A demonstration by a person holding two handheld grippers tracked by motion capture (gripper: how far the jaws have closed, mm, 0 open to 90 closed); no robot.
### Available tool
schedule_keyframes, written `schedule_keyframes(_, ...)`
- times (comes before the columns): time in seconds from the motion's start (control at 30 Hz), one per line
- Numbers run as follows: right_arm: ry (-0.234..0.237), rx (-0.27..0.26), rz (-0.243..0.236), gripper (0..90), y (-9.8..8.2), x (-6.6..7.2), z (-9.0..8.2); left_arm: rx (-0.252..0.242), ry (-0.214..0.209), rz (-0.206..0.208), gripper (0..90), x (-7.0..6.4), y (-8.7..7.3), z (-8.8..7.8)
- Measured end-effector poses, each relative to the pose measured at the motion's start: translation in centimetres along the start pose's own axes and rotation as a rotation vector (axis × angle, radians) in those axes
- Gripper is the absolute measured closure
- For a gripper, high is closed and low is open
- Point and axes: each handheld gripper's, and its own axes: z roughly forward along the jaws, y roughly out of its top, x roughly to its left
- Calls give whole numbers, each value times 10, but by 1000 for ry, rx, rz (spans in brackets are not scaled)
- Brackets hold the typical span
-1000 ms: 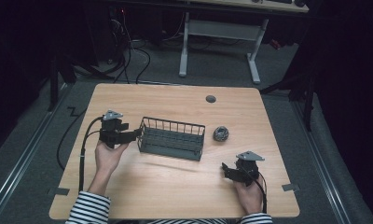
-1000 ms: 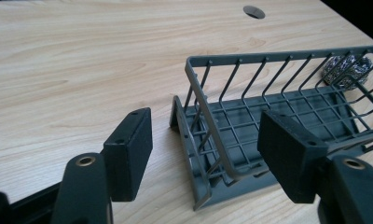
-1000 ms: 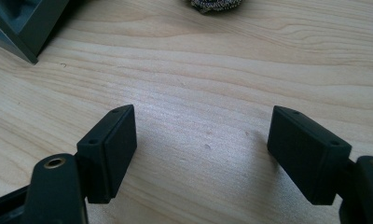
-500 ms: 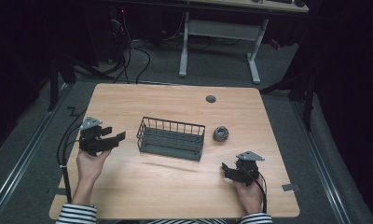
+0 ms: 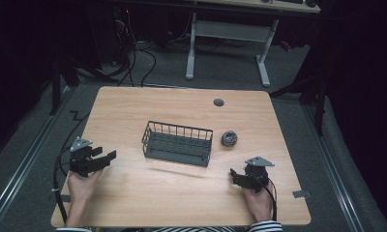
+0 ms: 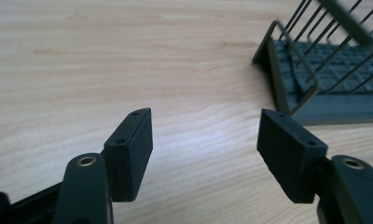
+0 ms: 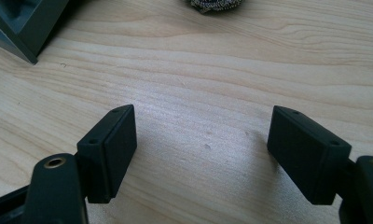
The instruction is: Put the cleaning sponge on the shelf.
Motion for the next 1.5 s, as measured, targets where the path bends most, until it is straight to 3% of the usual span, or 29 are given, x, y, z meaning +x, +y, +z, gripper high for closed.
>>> schedule_keyframes(0.4,0,0,0,240,0,0,0,60,98,32,349,1,-32,20)
schedule_keyframes(0.73,1,1,2,239,0,0,0,56,145,81,336,-5,-40,26)
schedule_keyframes(0.83,5,11,-2,244,1,0,-1,68,164,113,320,-9,-40,27)
schedule_keyframes(1.0,5,31,-22,283,3,-1,-3,72,161,112,297,-9,-39,28)
schedule_keyframes(1.17,18,26,-10,273,5,-5,-6,73,159,112,291,-9,-39,28)
schedule_keyframes(1.5,34,-8,-21,256,29,-10,-15,73,159,111,285,-9,-39,28)
